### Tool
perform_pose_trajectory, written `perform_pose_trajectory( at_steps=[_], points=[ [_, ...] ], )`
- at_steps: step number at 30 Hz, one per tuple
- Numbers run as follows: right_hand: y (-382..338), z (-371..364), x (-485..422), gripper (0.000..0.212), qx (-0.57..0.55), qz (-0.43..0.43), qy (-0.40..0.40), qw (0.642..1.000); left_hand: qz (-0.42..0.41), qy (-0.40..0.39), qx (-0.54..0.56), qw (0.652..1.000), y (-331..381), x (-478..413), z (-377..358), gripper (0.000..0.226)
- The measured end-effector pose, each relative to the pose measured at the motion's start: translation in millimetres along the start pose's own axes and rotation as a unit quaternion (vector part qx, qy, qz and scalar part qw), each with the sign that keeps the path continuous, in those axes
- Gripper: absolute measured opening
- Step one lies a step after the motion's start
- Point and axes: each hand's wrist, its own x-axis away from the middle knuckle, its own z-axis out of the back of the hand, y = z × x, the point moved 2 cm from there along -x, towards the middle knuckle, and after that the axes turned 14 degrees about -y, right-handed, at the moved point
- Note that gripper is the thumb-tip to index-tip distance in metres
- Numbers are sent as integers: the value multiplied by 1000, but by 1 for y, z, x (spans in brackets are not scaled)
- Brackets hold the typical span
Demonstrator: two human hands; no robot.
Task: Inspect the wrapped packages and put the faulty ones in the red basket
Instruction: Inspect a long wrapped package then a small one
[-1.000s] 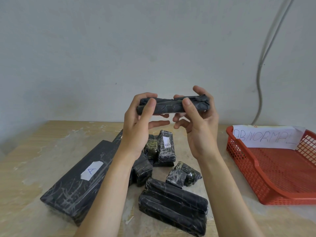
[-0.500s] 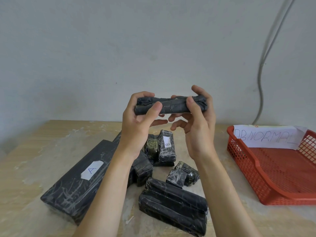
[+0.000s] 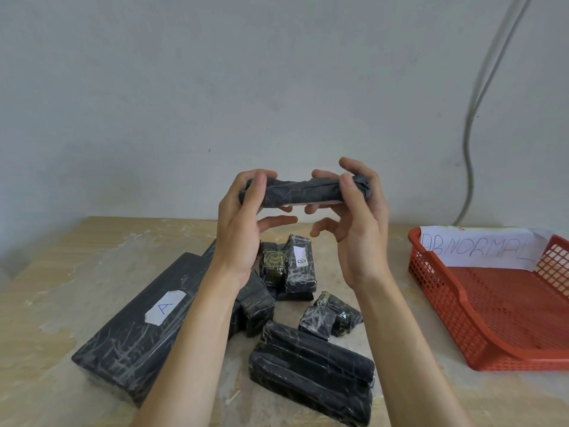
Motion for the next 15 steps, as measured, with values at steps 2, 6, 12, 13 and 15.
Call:
perform_pose_trajectory(
  at_steps=[2,6,12,13,15],
  points=[
    [0,0,0,18,10,6,15,1000,8,-2,-3,1000,0,0,0,40],
    [-1,1,-1,23,17,-5,55,998,-6,-28,-2,1000,1,-2,0,47],
    [-3,1,-1,32,29,-62,88,994,-41,-2,-40,998,-2,0,-3,15],
    [-2,1,-1,34,65,-71,99,990,-54,12,-69,996,-1,0,-4,12],
    [0,3,0,42,165,-58,121,977,-88,25,-157,983,1,1,-6,13]
  ],
)
